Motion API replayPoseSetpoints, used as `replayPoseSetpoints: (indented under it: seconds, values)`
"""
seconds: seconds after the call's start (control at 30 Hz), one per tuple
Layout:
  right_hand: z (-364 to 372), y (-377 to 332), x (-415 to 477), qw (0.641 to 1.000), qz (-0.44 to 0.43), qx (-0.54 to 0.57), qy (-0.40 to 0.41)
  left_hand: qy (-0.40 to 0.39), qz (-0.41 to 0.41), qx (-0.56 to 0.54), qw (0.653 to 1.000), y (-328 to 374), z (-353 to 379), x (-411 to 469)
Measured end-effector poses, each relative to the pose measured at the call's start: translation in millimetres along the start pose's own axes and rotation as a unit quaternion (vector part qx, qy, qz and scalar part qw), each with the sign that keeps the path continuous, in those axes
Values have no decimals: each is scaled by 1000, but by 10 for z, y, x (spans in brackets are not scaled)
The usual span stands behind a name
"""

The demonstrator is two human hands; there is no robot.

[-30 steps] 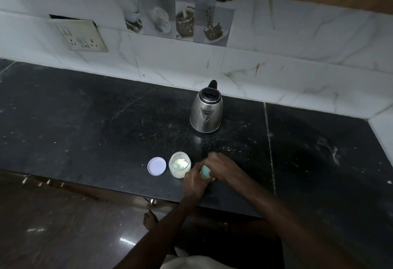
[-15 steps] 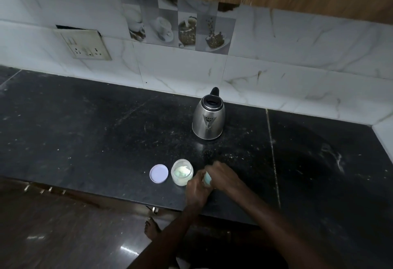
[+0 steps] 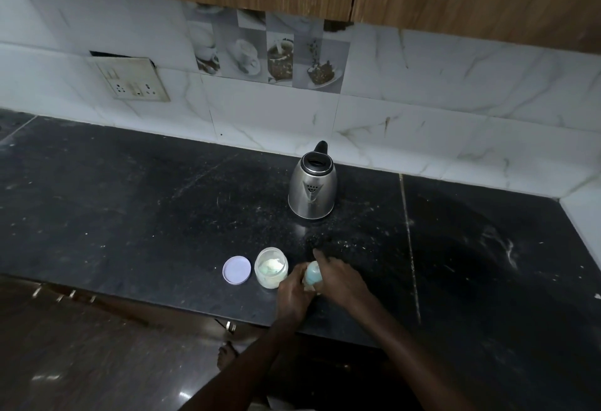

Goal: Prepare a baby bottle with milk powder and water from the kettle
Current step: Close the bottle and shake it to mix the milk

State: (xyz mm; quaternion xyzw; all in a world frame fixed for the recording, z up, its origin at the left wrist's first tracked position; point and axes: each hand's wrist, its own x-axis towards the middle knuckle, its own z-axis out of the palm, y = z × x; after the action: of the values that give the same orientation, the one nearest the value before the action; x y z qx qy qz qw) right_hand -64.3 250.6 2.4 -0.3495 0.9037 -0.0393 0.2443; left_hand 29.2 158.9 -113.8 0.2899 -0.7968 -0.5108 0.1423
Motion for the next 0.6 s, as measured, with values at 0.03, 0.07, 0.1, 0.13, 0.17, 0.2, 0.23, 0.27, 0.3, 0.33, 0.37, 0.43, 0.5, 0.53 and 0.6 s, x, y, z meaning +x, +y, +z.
replayPoseSetpoints:
  seconds: [0.03,0.07,0.1,0.13,0.17,0.2,0.23,0.27,0.3,0.33,0.37,0.43,0.5,0.53,0.6]
  values:
    - [-1,44,-35,1000,-19,15,3,-7,-5,5,1000,22,-17,4]
    - [-11,85,-70,999,-36,28,6,-18,-9,9,1000,62,-42,6]
    - [-42,131,-104,998,-49,36,11,-30,-5,17,999,132,-72,14]
    - [-82,177,-140,997,-58,44,19,-42,1,20,999,216,-99,16]
    - [-126,231,-165,996,-62,55,27,-52,6,21,998,323,-124,20]
    - [-182,284,-178,995,-64,71,34,-62,9,16,998,442,-149,27]
    - [-246,333,-192,993,-66,92,37,-68,12,8,998,550,-170,35]
    - [-327,375,-210,990,-66,121,39,-71,17,-3,997,647,-188,47]
    - [-406,419,-233,985,-65,153,41,-74,20,-15,997,731,-201,54]
    - [-477,459,-249,980,-64,184,46,-73,21,-28,997,805,-211,66]
    - [-539,495,-263,974,-66,210,53,-68,20,-49,996,885,-227,76]
    - [-591,561,-259,962,-70,254,71,-52,23,-96,994,999,-233,98]
    - [-580,579,-256,944,-74,310,88,-35,25,-138,990,1062,-228,103]
    - [-565,566,-261,936,-76,330,101,-27,23,-160,986,1084,-231,99]
    - [-539,500,-278,928,-74,344,124,-21,5,-209,978,1096,-234,101]
